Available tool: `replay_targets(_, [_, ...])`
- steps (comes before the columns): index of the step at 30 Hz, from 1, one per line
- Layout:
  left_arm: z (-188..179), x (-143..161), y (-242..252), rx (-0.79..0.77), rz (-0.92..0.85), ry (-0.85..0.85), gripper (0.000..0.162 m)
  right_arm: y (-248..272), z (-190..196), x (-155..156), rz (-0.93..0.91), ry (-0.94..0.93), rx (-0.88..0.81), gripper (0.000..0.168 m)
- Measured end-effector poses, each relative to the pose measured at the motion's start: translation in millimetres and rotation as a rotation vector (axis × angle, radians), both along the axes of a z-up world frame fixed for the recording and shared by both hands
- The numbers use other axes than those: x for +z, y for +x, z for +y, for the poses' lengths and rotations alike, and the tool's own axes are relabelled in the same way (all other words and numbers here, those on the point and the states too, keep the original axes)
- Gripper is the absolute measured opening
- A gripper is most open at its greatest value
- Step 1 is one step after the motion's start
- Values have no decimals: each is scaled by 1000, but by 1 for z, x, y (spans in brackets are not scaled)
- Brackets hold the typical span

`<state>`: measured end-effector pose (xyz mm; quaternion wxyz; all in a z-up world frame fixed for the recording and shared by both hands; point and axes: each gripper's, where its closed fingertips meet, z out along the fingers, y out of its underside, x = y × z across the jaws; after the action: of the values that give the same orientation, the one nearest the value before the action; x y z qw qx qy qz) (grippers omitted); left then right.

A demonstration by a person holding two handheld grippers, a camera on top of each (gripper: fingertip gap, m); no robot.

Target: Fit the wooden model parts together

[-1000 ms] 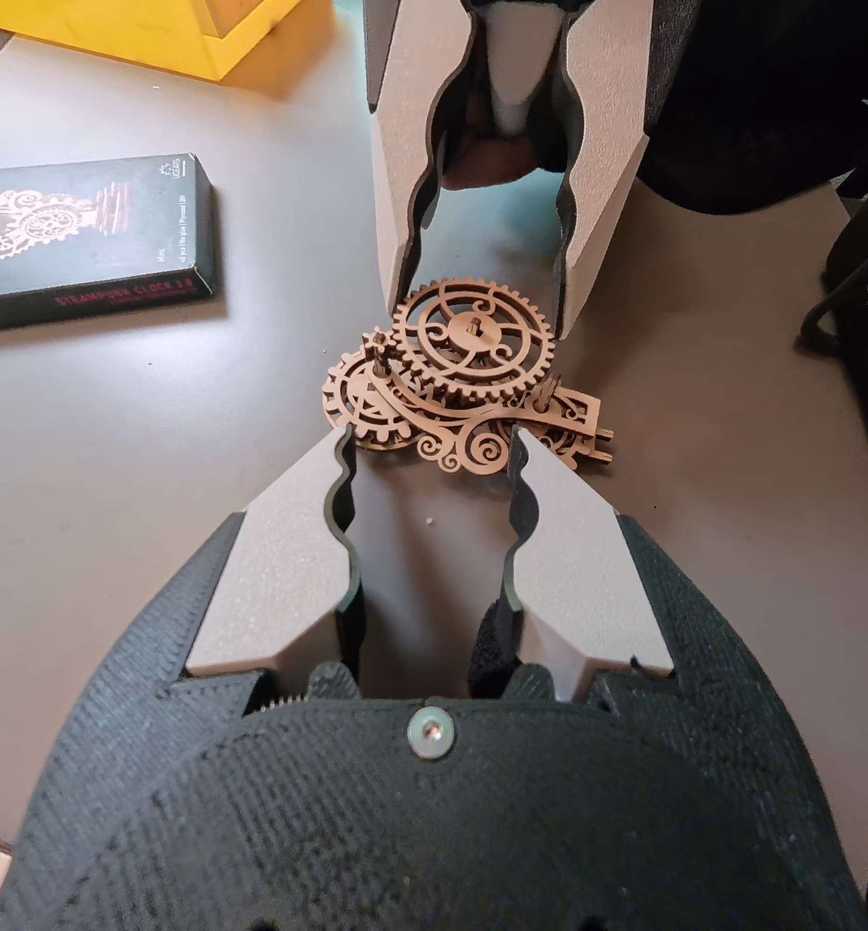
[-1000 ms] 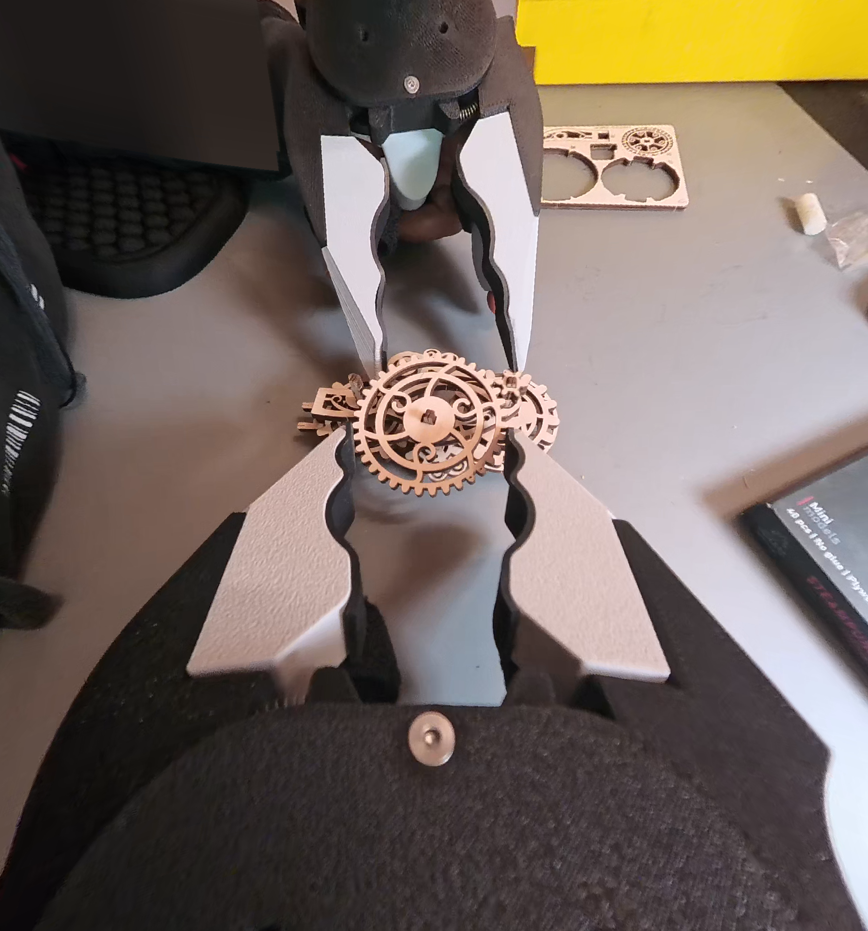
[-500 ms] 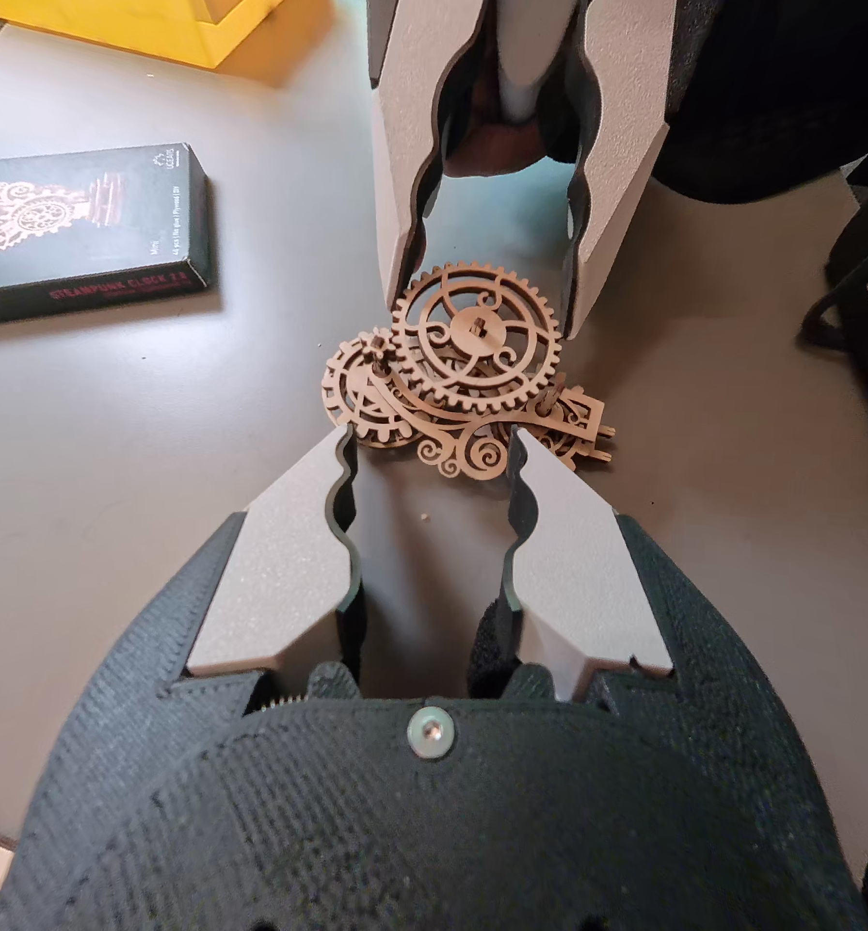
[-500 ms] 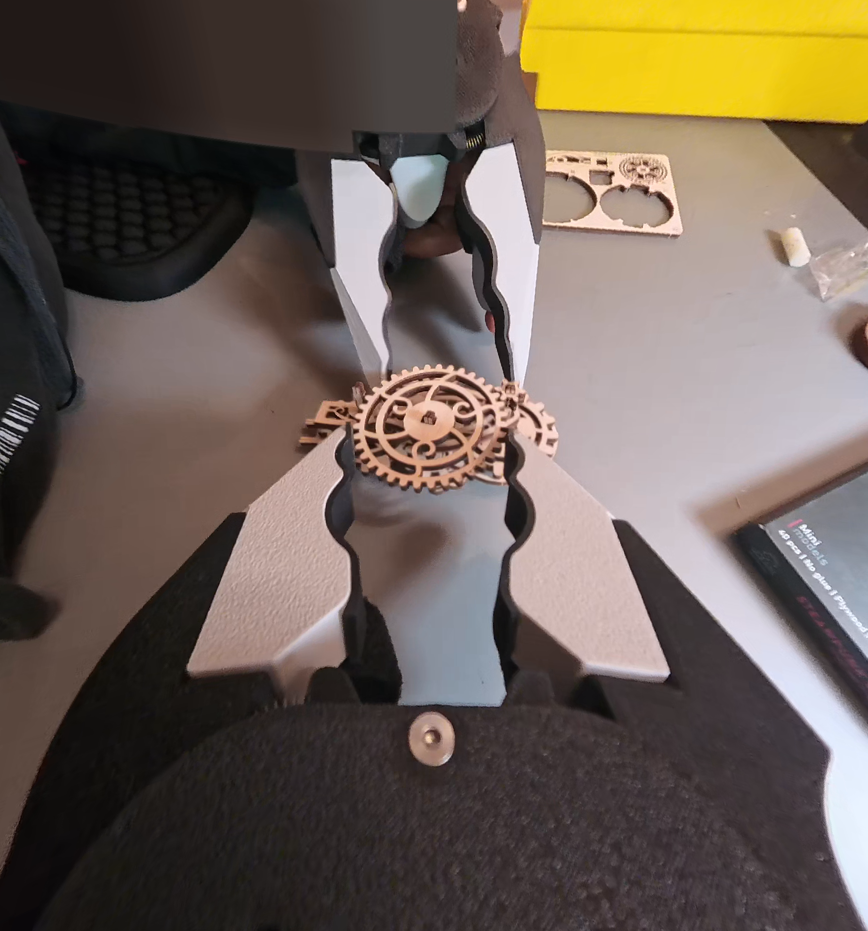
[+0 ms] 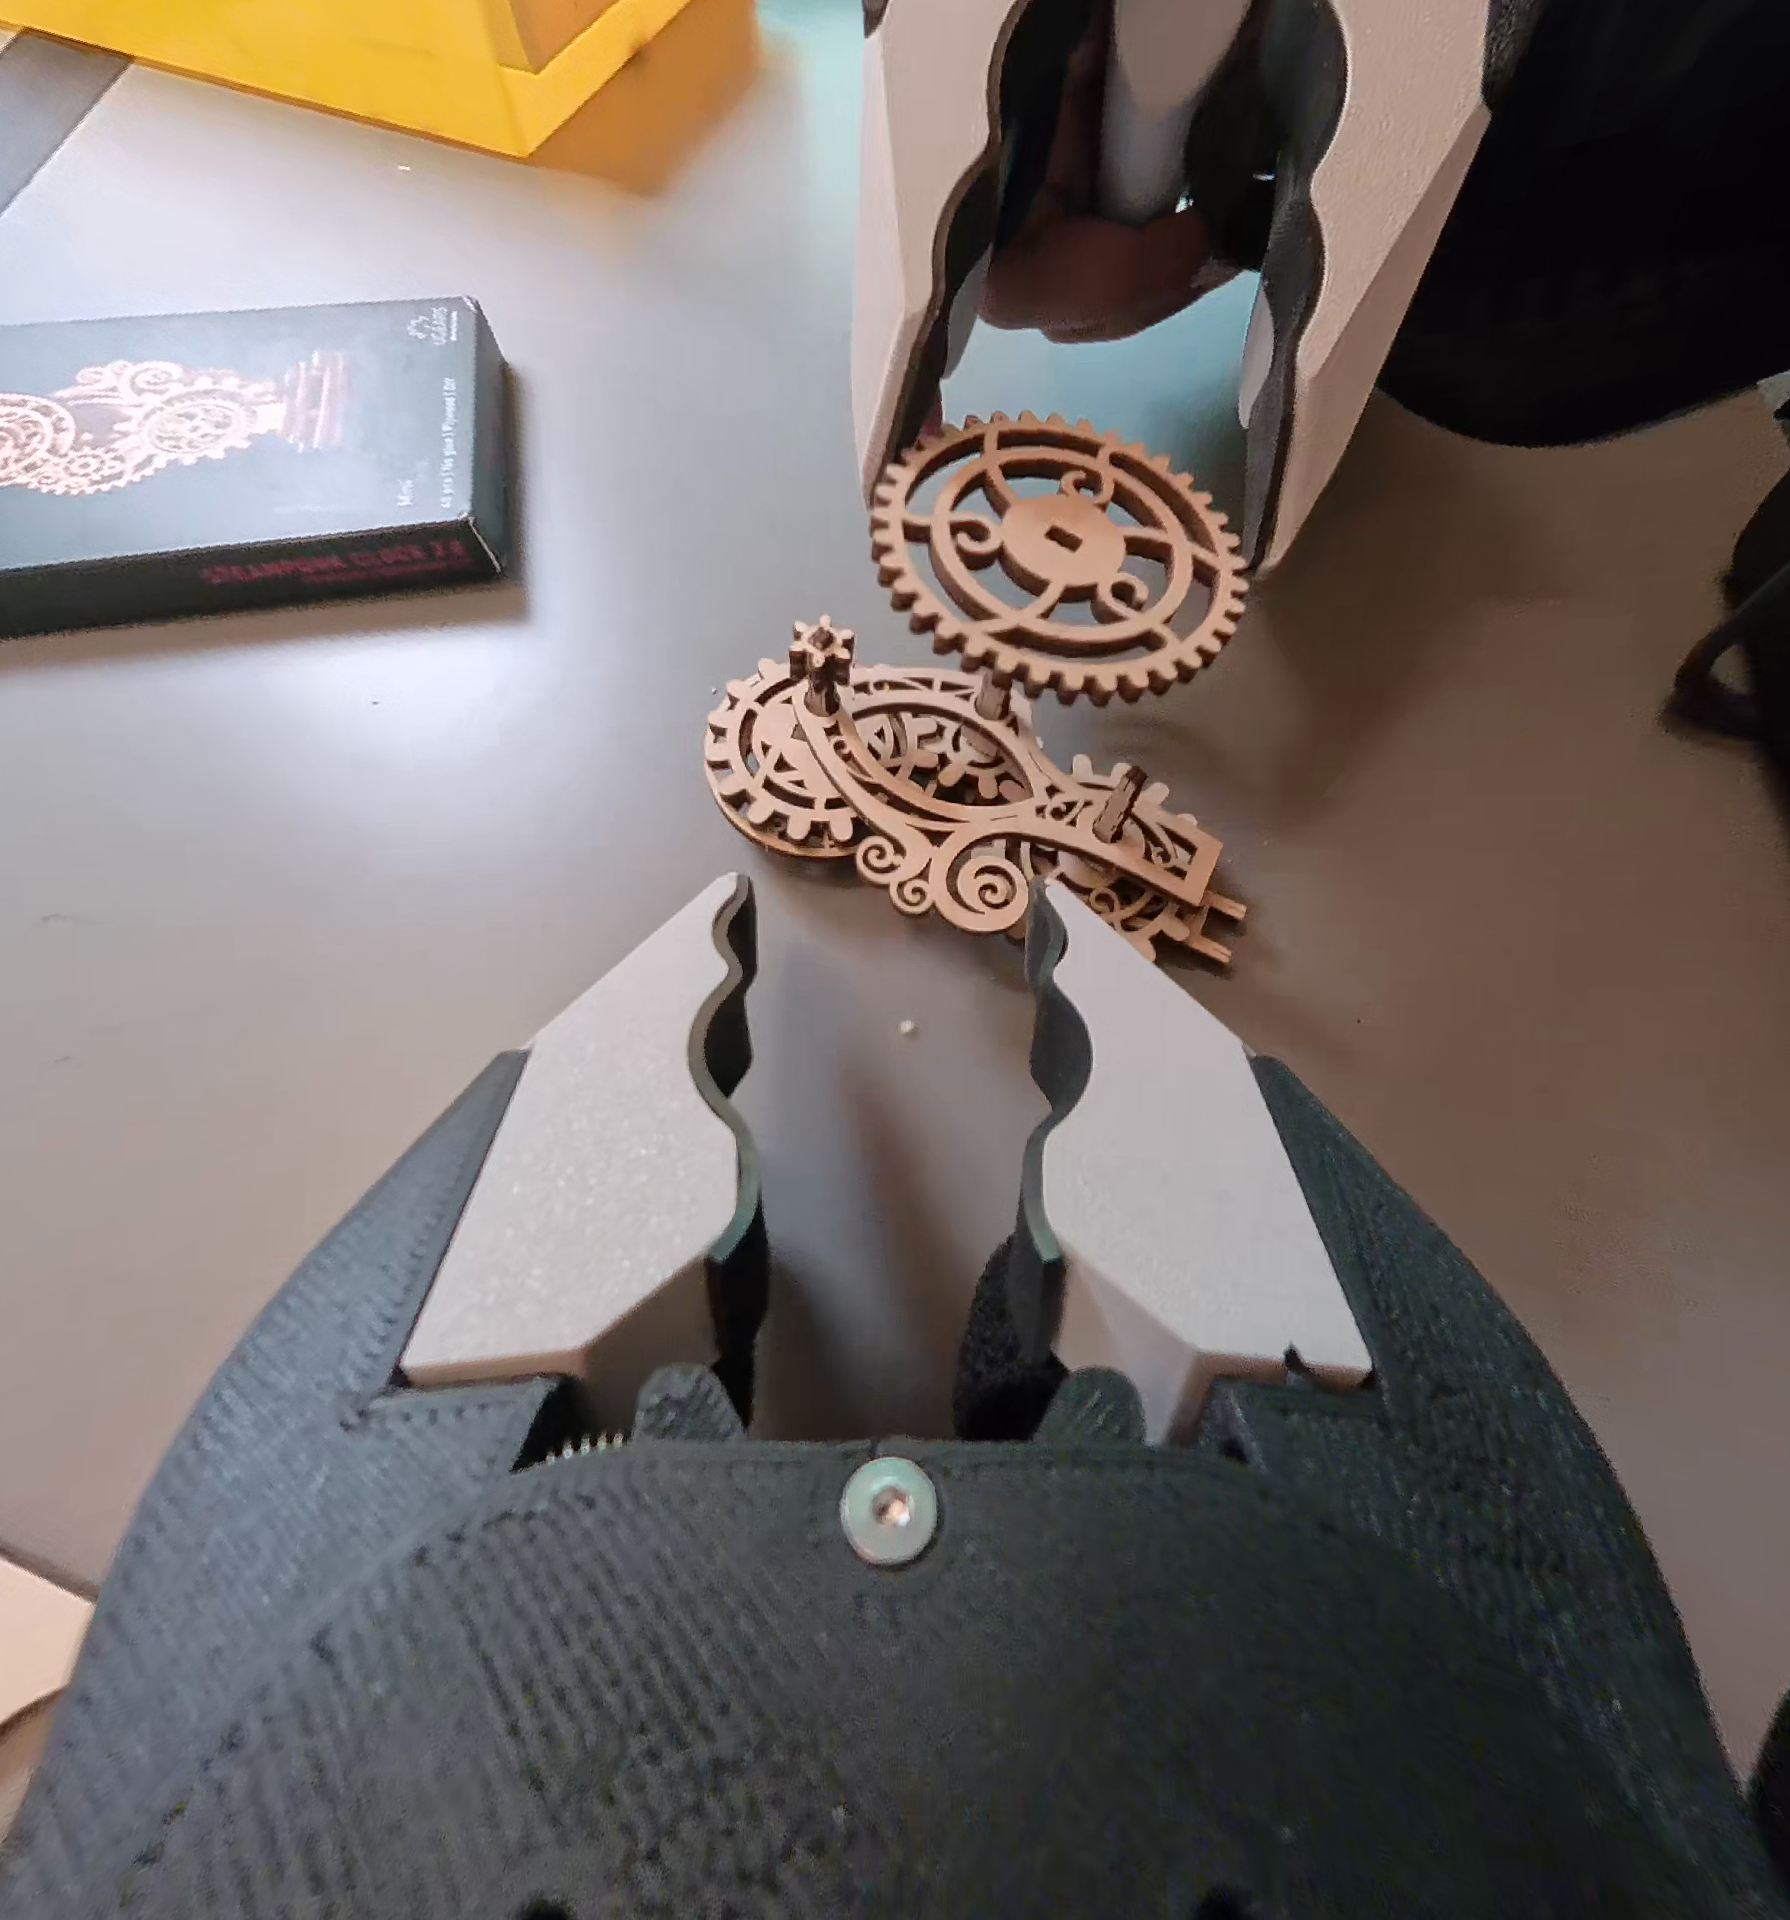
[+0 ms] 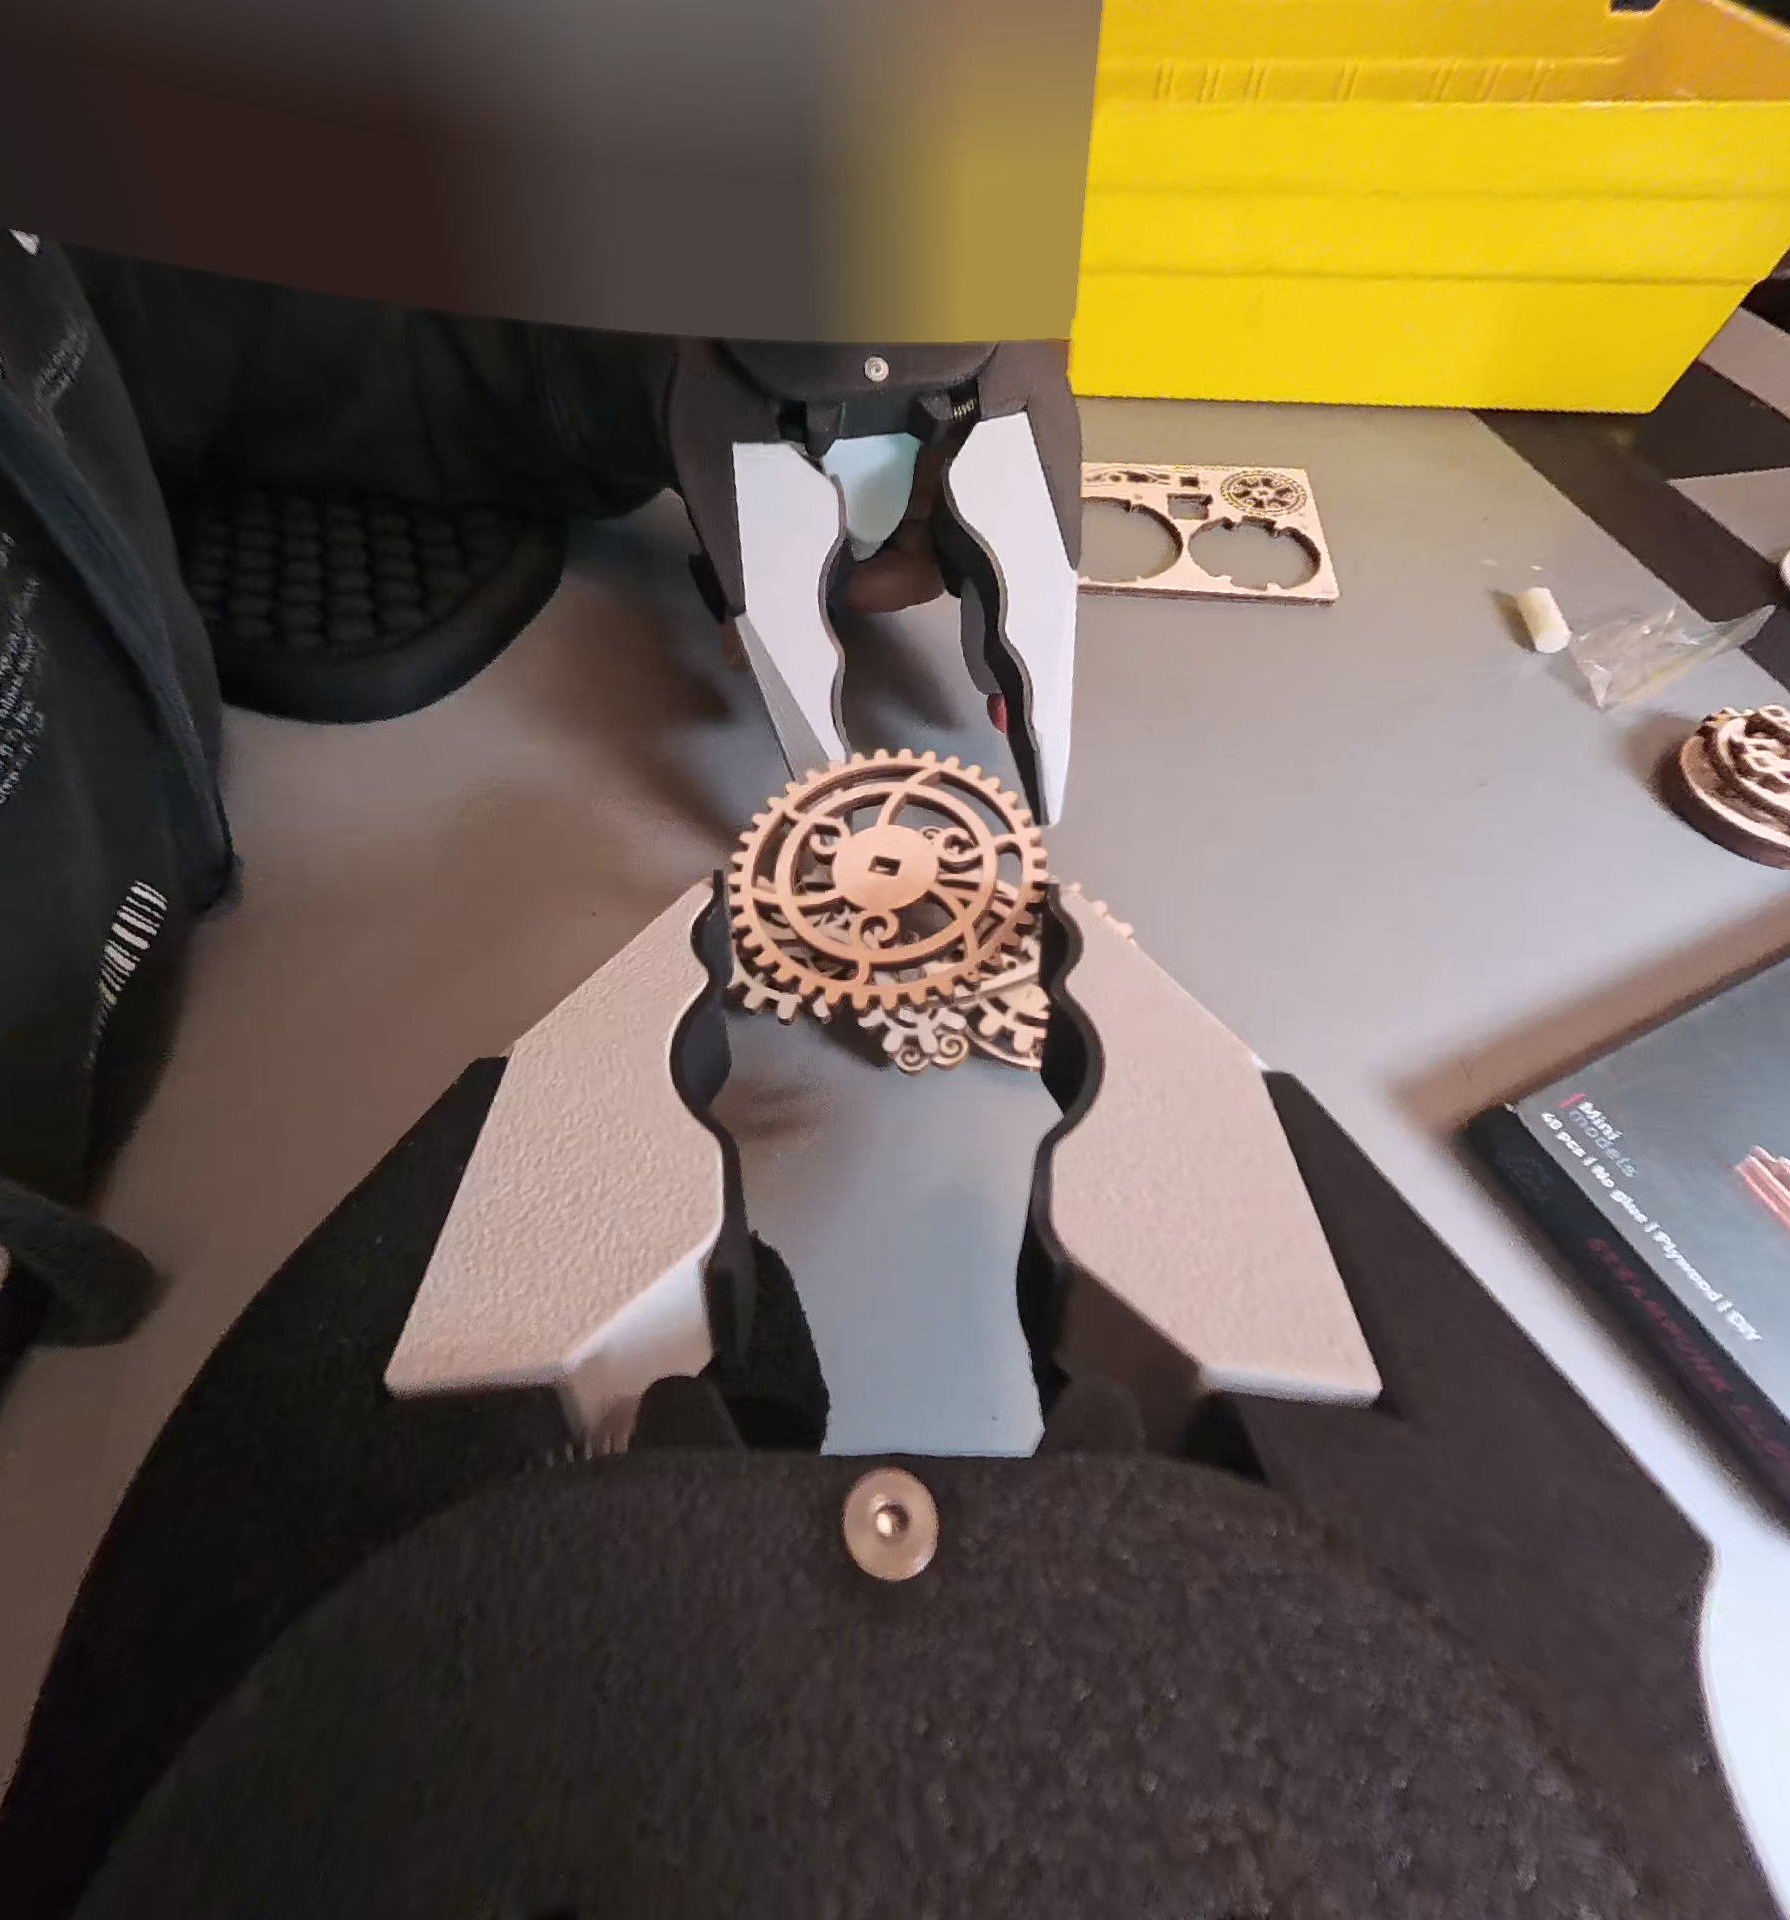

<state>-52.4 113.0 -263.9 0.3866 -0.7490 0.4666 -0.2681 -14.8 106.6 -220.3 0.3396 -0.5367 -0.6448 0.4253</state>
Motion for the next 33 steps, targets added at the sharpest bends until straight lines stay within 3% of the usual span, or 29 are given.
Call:
replay_targets(4, [0, 7, 2, 1, -18, 18, 51, 3, 8, -1, -13, 20, -40, 58])
replay_targets(7, [-5, 24, 10, -10, -126, -22, 41, 5, 13, 2, -15, 28, -64, 58])
replay_targets(12, [-22, 53, 33, -74, -405, -282, 33, 2, 4, 12, 37, 57, -38, 58])
replay_targets(18, [-12, 65, 29, 12, -614, -499, 23, -1, 7, 19, 79, 103, -71, 58])
replay_targets(20, [-6, 64, 24, 45, -654, -542, 11, -2, 5, 20, 78, 107, -60, 58])
replay_targets(22, [-2, 68, 19, 51, -717, -591, 3, -1, 5, 20, 80, 108, -65, 44])
replay_targets(29, [1, 57, 15, 86, -716, -689, 1, 0, 9, 16, 62, 37, -74, 39])
replay_targets(33, [0, 57, 18, 80, -731, -734, 1, 0, 14, 8, 7, -116, -108, 34])
